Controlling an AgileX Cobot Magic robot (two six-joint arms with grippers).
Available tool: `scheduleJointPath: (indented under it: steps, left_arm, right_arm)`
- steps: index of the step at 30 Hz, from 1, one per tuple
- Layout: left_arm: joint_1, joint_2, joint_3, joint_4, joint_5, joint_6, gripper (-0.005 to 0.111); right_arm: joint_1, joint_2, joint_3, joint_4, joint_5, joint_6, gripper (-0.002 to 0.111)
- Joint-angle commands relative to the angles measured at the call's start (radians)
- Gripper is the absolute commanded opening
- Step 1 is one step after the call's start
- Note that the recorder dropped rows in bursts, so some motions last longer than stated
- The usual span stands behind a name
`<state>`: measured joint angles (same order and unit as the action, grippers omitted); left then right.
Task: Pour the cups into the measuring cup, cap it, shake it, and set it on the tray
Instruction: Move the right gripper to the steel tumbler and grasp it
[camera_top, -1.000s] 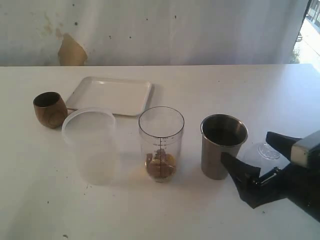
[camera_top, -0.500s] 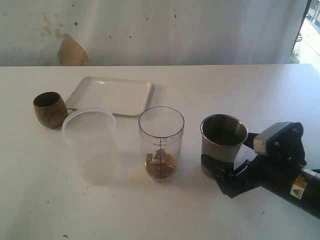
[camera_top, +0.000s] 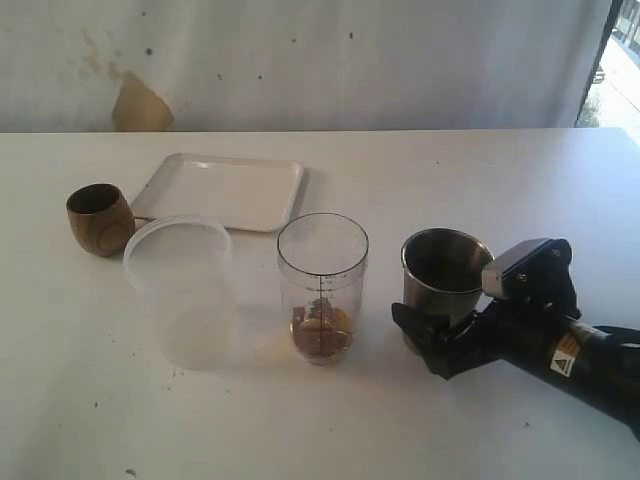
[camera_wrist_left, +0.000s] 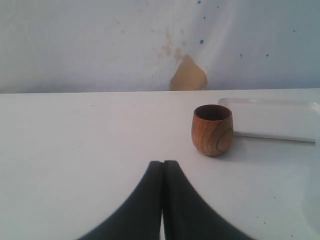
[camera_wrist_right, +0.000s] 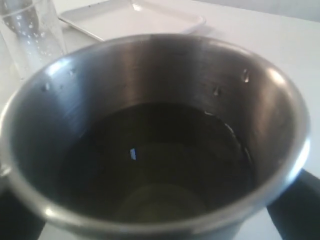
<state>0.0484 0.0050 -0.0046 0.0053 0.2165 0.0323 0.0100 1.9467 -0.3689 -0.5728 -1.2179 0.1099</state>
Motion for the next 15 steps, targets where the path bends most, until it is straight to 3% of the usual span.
scheduleJointPath:
  steps: [1,15]
  left_arm:
    - [0.001,-0.005,0.005,0.003,-0.007,-0.005,0.0]
    - [0.001,-0.005,0.005,0.003,-0.007,-0.005,0.0]
  right_arm:
    - [0.001,0.014,-0.006,-0.004,-0.003,-0.002,0.105]
    - [0.001,0.014,-0.014,-0.008,-0.003,0.007,0.105]
